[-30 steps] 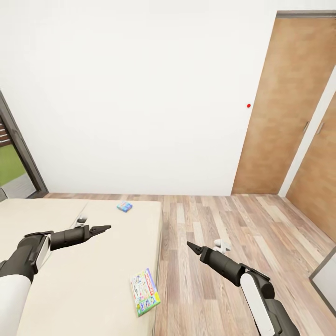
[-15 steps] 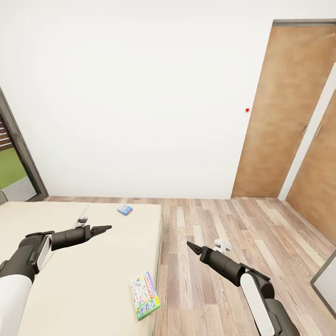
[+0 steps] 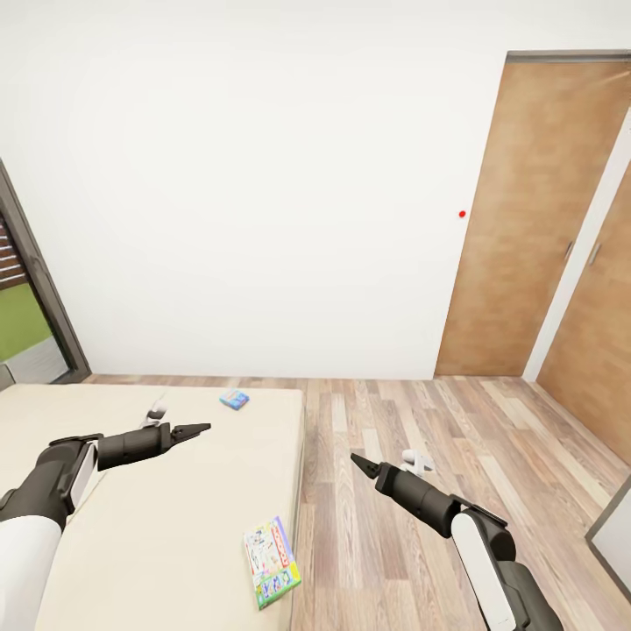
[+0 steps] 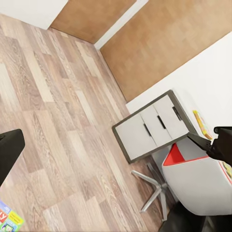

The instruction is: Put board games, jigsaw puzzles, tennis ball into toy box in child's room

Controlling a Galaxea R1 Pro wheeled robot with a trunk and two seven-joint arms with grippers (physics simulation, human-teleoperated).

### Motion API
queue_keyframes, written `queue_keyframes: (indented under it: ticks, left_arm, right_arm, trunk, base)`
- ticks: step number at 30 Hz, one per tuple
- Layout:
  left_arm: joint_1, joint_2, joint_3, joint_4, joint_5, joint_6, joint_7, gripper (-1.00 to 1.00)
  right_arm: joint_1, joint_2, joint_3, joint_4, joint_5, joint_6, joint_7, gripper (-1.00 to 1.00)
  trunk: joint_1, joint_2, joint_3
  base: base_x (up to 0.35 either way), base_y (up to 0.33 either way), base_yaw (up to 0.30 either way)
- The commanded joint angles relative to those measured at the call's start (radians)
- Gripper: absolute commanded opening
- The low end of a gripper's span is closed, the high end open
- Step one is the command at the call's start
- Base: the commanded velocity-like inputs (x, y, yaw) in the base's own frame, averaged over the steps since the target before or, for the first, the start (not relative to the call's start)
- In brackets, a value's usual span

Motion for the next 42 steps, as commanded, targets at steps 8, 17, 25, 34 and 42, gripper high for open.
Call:
queue_keyframes:
  ticks: [8,17,25,34,42]
  left_arm:
    - [-0.001,-0.001,0.004,0.0,-0.007,0.01,-0.007,1.0]
    - [-0.001,-0.002,0.004,0.0,-0.007,0.01,-0.008,1.0]
    - [-0.001,-0.008,0.003,0.0,-0.007,0.01,-0.007,1.0]
    - [-0.001,-0.009,0.003,0.0,-0.007,0.01,-0.007,1.0]
    - [-0.001,-0.008,0.003,0.0,-0.007,0.01,-0.008,1.0]
  right_arm:
    - [-0.001,0.0,-0.004,-0.001,-0.003,0.007,0.004,1.0]
    - [-0.001,0.001,-0.005,-0.001,-0.003,0.007,0.003,1.0]
    - [-0.001,0.0,-0.006,-0.001,-0.003,0.007,0.003,1.0]
    - [-0.001,0.0,-0.006,-0.001,-0.003,0.006,0.004,1.0]
    - [-0.001,0.0,-0.005,-0.001,-0.004,0.006,0.004,1.0]
  trunk:
    - [0.001,-0.002,0.0]
    - [0.001,-0.002,0.0]
    - [0.001,-0.002,0.0]
    - [0.001,-0.002,0.0]
    - [0.001,-0.002,0.0]
  base:
    - [0.0,0.0,0.0]
    - [0.0,0.0,0.0]
    - [0.0,0.0,0.0]
    - [0.0,-0.018,0.0]
    - [0.0,-0.021,0.0]
